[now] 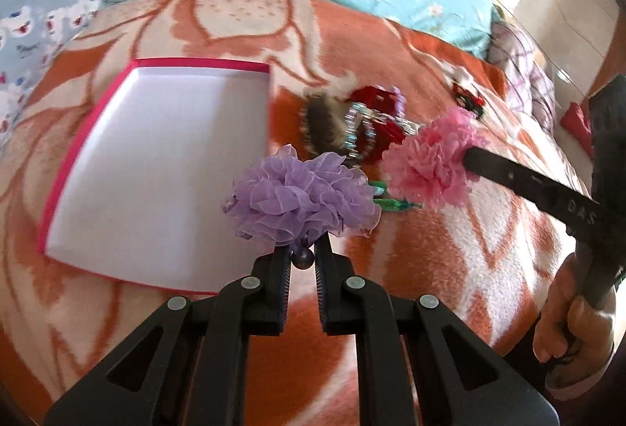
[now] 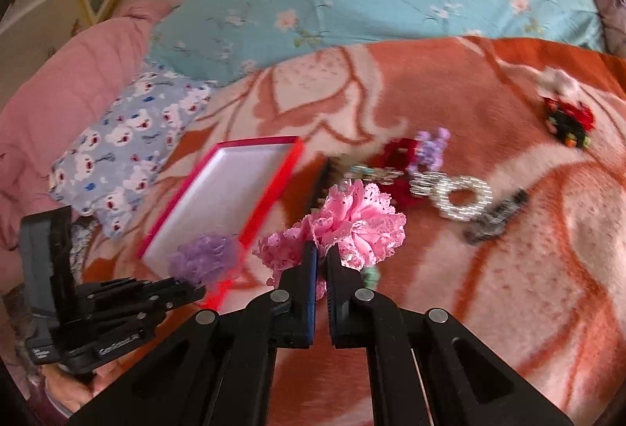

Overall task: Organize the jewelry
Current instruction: 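Carry both flowers into the red-rimmed white box and open both tools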

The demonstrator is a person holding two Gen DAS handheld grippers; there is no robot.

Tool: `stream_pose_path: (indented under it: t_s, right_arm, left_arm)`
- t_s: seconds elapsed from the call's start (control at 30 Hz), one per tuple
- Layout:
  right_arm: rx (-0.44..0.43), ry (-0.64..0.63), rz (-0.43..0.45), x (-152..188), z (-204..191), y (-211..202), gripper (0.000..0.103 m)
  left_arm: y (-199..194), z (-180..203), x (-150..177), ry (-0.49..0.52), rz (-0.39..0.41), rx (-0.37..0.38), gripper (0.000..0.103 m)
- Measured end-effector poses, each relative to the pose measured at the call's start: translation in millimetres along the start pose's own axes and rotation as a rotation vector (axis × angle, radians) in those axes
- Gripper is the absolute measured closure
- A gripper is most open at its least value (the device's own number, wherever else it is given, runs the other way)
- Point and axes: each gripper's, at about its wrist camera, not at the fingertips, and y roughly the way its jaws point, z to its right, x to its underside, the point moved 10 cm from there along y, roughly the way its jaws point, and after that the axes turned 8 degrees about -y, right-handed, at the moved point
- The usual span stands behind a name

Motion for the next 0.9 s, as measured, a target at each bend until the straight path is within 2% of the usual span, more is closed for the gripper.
stream_pose_path:
  t_s: [0.3,0.5,0.7,0.9]
  right_arm:
    - [-0.137,-0.067,-0.044,-3.7,-74.0,41.6,0.099]
    - [-0.220,-0.101,-0.082,-3.6,-117.0,76.8,0.099]
    - [-0.272,-0.095,-0.128,1.7,-134.7,112.5,0.099]
    - [-0.252,-0.093,-0.203,18.8,-130.1,137.5,0.099]
  left_arm:
    - [-17.7,-65.3,-13.0,-0.077,0.040,-0.093,0.093]
    - [-13.1,-108.7,-19.3,-0.103,0.034,-0.166,0.093]
    - [5.1,-142.4,-20.2,-0.129,0.004,-0.217,0.093]
    - [23.6,-154.3,-11.4,-0.149,-0.049,-0.227,0.093]
